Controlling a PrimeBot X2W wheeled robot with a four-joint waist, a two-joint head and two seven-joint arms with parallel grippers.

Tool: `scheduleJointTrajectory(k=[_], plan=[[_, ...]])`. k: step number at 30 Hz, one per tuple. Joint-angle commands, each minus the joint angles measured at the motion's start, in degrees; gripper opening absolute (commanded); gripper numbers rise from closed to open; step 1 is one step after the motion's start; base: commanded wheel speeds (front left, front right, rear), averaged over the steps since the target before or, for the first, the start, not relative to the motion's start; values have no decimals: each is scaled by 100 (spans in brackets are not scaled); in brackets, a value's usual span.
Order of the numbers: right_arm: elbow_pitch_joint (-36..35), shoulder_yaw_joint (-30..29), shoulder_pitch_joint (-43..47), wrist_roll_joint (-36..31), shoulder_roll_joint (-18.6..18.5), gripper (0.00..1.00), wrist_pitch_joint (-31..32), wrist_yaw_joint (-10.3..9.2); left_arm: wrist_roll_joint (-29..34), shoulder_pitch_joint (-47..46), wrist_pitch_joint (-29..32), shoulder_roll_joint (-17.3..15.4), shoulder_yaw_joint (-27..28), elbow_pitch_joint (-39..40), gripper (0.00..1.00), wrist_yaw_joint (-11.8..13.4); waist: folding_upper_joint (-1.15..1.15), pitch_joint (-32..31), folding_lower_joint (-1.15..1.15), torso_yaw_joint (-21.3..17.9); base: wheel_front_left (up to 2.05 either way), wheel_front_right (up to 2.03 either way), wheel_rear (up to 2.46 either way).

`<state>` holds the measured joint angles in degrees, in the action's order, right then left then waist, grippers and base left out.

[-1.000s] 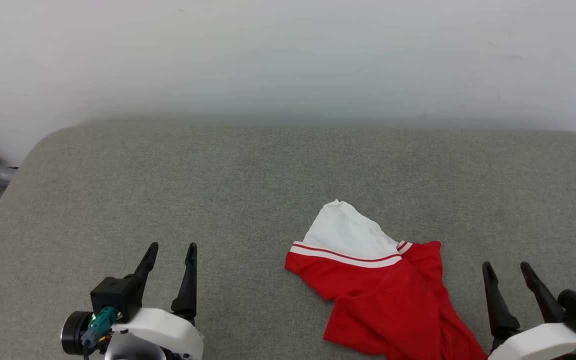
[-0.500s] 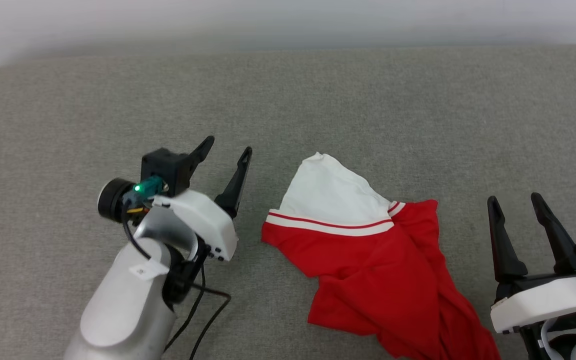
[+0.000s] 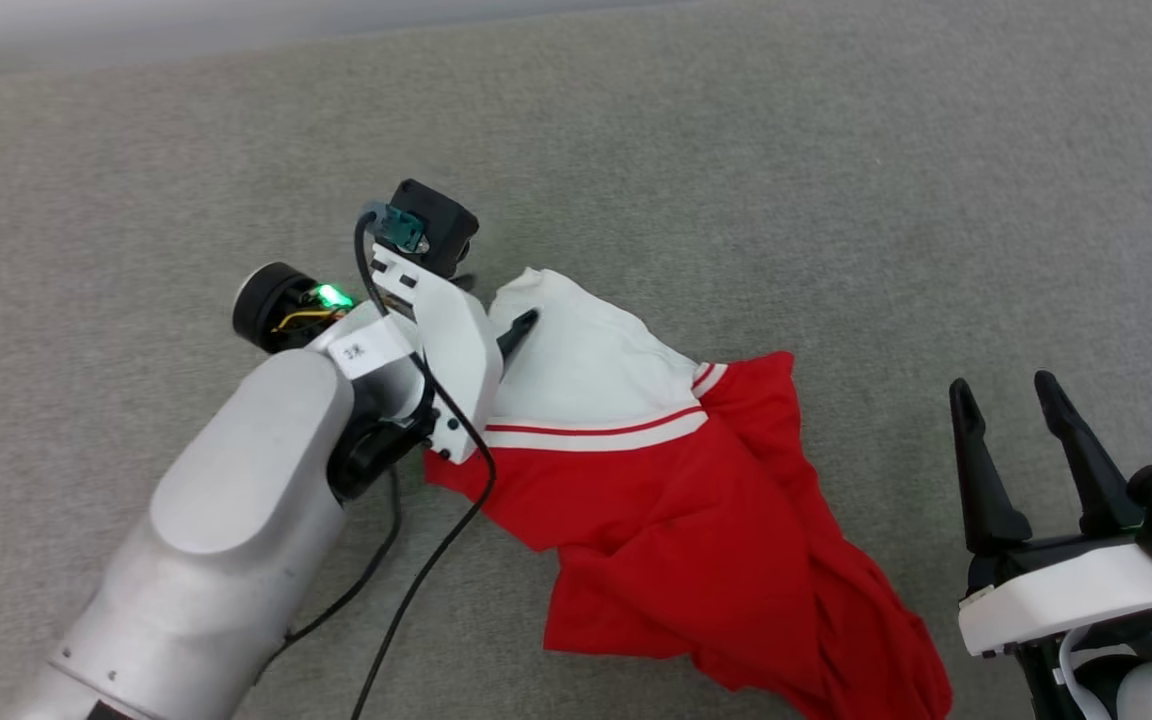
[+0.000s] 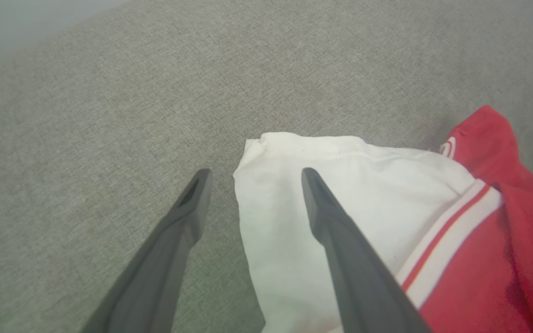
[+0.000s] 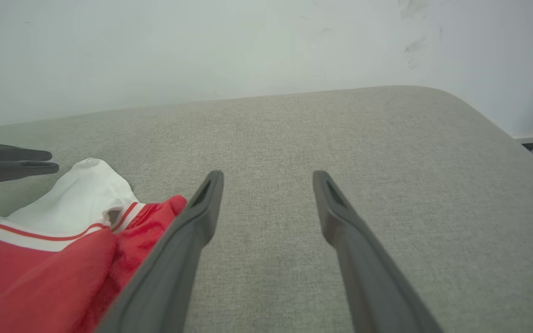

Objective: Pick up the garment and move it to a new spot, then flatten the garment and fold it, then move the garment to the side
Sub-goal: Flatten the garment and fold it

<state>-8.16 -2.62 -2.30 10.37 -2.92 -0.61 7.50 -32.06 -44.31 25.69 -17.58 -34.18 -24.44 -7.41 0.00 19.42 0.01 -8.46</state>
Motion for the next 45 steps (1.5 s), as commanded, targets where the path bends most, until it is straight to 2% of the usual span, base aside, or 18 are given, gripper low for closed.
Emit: scheduleJointTrajectory(k=[1,8,9,11,17,20,21,26,32,39,42,45], plan=[[38,23,-92,45,7,100,-48,-2,-92,-73,142,-114,-138,-81,100,-9,0,92,-1,-112,0,0,0],[264,68,-124,196,7,100,-206,-2,-853,-170,1089,-535,-1232,-338,100,-12,0,207,-1,-245,0,0,0],[296,73,-136,226,7,100,-222,-3,-926,-178,1135,-580,-1373,-337,80,-12,0,220,-1,-251,0,0,0],[361,88,-156,243,7,100,-248,-2,-1030,-229,1057,-635,-1588,-345,0,-13,0,235,-1,-259,0,0,0],[528,112,-227,295,6,100,-258,-3,-919,-524,328,-685,-1700,-515,0,-10,0,176,-1,-236,0,0,0],[692,14,-114,287,6,100,-144,-3,-601,-797,-953,-750,-1545,-622,0,44,0,-157,-1,-83,0,0,0],[701,-11,-104,290,6,100,-129,-2,-560,-811,-1148,-786,-1480,-582,0,95,0,-216,-1,-42,0,0,0],[725,-119,-18,268,6,100,-31,-2,-478,-668,-1663,-984,-1306,-318,0,296,0,-432,-1,123,0,0,0],[743,-273,112,256,7,100,118,-3,-523,-111,-1999,-1494,-1068,541,0,707,0,-749,-1,390,0,0,0],[720,-383,284,262,6,100,291,-2,-943,1305,-1938,-2122,-869,1554,0,1415,0,-1021,-1,663,0,0,0],[702,-381,322,248,5,100,357,-2,-1162,1916,-1932,-2247,-875,1697,0,1628,0,-1088,-1,739,0,0,0],[662,-405,339,219,6,100,445,-2,-1459,2625,-2079,-2232,-878,1691,0,1808,0,-1164,-1,809,0,0,0]])
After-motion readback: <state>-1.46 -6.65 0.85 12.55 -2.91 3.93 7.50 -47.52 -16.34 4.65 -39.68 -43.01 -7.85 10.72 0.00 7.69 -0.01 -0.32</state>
